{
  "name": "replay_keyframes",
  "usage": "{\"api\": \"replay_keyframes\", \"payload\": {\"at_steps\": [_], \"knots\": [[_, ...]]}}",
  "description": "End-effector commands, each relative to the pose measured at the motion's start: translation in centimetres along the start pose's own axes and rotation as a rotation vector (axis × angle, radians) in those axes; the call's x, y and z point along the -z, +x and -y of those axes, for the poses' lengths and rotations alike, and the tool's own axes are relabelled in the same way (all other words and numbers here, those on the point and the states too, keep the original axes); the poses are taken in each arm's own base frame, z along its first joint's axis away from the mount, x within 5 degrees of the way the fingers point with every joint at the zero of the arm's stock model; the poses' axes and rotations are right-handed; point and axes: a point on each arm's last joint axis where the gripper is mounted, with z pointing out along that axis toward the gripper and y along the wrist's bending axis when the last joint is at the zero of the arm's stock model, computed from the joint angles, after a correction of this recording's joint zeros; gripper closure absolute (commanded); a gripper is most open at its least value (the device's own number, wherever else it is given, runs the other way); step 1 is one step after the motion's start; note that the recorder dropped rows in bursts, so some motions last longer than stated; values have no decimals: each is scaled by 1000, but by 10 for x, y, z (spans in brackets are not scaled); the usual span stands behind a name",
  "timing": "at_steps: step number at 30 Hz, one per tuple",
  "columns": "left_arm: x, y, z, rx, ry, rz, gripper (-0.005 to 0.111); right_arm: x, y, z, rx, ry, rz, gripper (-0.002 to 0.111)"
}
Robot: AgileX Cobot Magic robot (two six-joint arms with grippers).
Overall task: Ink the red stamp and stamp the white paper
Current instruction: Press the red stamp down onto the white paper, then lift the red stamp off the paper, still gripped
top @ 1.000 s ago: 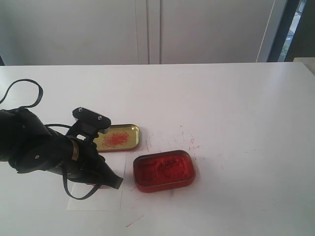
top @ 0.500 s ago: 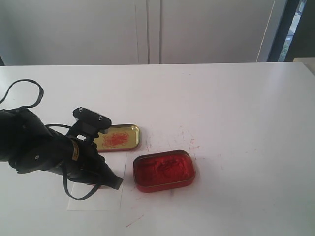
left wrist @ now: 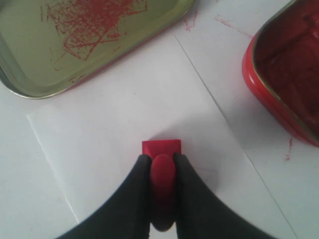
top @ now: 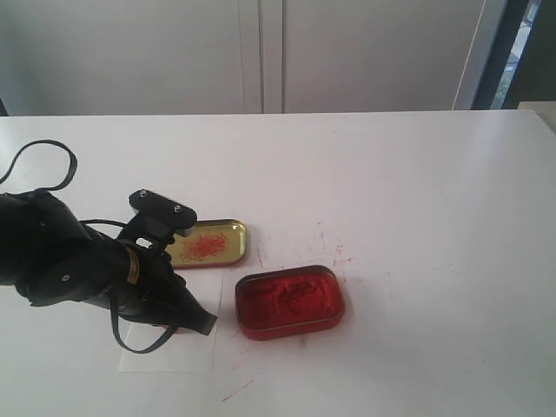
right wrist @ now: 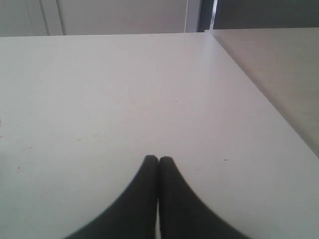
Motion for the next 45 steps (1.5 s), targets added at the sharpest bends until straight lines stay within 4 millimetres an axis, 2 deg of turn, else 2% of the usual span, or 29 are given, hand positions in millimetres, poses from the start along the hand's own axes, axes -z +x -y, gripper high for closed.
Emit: {"api": "replay_keyframes", "payload": {"at_steps": [1, 12, 24, 32, 45], "knots": [[-13, 31, -4, 0, -56, -230, 107, 0, 0, 0, 1, -4, 14, 108], [-11, 23, -4, -3, -68, -236, 107, 0, 0, 0, 1, -4, 14, 108], [28, 3, -5, 1, -64, -107, 107, 0, 0, 0, 1, -4, 14, 108], [44, -2, -5, 7, -57, -44, 107, 0, 0, 0, 1, -4, 14, 108], [46, -3, -5, 7, -55, -35, 107, 0, 0, 0, 1, -4, 14, 108]]}}
